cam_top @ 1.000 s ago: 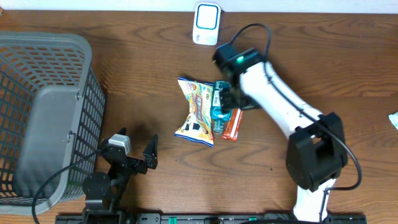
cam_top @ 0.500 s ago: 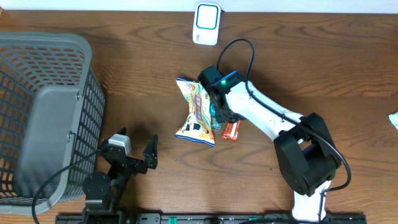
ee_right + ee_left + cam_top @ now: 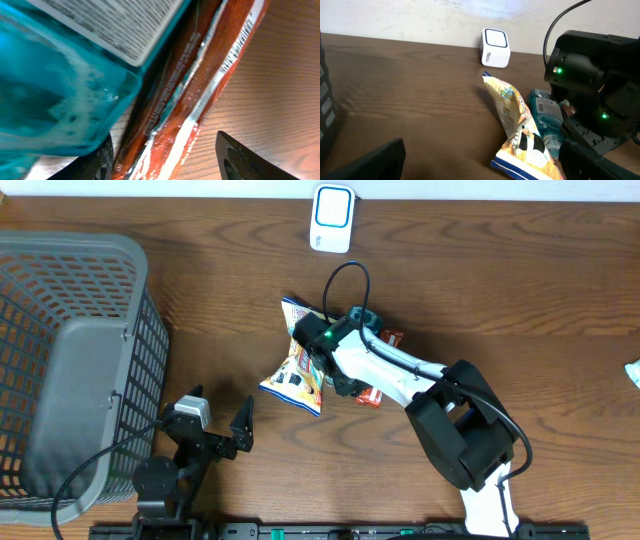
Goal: Scan the item barcode
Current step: 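Reach the right gripper to the red bar beside the teal bottle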
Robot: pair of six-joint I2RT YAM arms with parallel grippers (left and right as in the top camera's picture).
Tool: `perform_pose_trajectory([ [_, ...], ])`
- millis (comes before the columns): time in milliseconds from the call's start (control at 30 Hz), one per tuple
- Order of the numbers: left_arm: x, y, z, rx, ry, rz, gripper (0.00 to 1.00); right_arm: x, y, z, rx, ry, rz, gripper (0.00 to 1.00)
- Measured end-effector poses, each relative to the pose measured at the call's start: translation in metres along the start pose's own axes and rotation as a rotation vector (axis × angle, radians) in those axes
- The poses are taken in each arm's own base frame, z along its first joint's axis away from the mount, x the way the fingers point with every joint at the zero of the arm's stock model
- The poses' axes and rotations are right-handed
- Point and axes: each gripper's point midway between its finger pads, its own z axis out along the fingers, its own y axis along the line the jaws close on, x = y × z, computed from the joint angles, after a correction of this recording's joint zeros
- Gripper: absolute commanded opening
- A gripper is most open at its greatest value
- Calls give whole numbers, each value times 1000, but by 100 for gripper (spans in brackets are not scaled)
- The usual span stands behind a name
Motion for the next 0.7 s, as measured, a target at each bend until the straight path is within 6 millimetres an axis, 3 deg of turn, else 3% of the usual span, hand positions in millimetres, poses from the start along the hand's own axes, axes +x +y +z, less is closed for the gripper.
perform_pose_trajectory([
  [33,0,0,0,0,0,0,98,1,-3,1,14,4,-4,62],
  [133,0,0,0,0,0,0,98,4,-2,3,11,11,1,43],
  [233,0,0,0,0,0,0,98,11,-5,8,21,24,-6,37],
  [300,0,0,0,0,0,0,98,15,-6,9,15,30,-13,17],
  [333,0,0,0,0,0,0,98,16,-4,10,-2,37,-13,1],
  [700,0,0,0,0,0,0,98,23,-5,12,-155,144,-71,1],
])
